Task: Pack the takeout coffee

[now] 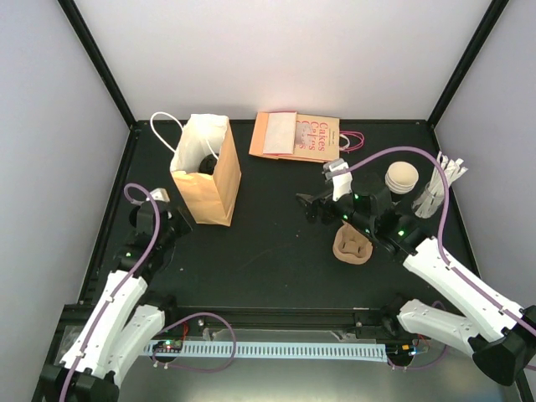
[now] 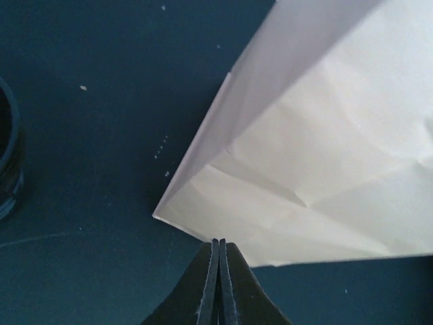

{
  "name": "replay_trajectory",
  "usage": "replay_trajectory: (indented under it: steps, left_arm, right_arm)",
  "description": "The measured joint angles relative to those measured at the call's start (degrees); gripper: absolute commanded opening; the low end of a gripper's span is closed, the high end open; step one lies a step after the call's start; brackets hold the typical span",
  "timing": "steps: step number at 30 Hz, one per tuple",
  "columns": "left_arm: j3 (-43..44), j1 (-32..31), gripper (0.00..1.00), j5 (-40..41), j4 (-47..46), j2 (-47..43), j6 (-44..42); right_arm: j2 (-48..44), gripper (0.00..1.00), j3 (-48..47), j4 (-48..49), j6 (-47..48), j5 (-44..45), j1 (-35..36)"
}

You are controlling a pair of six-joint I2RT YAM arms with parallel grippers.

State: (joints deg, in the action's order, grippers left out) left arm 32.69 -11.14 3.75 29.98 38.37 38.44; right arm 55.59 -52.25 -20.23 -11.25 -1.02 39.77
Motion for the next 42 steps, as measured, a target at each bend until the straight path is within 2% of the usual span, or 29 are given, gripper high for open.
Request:
replay_trajectory:
  steps: [7, 15, 24, 34, 42]
  left_arm:
    - [-1.2, 3.1, 0.02, 5.0, -5.2, 2.0, 3.5]
    - [-1.4, 12.3, 0.02, 3.6, -11.5, 8.3, 6.2]
    - [-1.3, 18.2, 0.01, -2.8, -18.0, 15.2, 8.3]
    - [-0.5, 18.3, 0.02, -14.4, -23.3, 24.1, 9.8]
    - [-0.5, 17.6, 0.02, -21.9, -28.4, 26.4, 11.8]
  right_arm:
    - [-1.4, 1.0, 0.7, 1.8, -1.5, -2.6, 0.0]
    - [-2.2, 1.0, 0.9, 1.7, -1.6, -4.0, 0.0]
    - [-4.1, 1.0, 0.9, 1.4, -1.6, -5.1, 0.0]
    - [-4.1, 1.0, 0.9, 1.4, -1.6, -6.3, 0.0]
    - [-4.0, 1.0, 0.9, 1.4, -1.6, -6.8, 0.0]
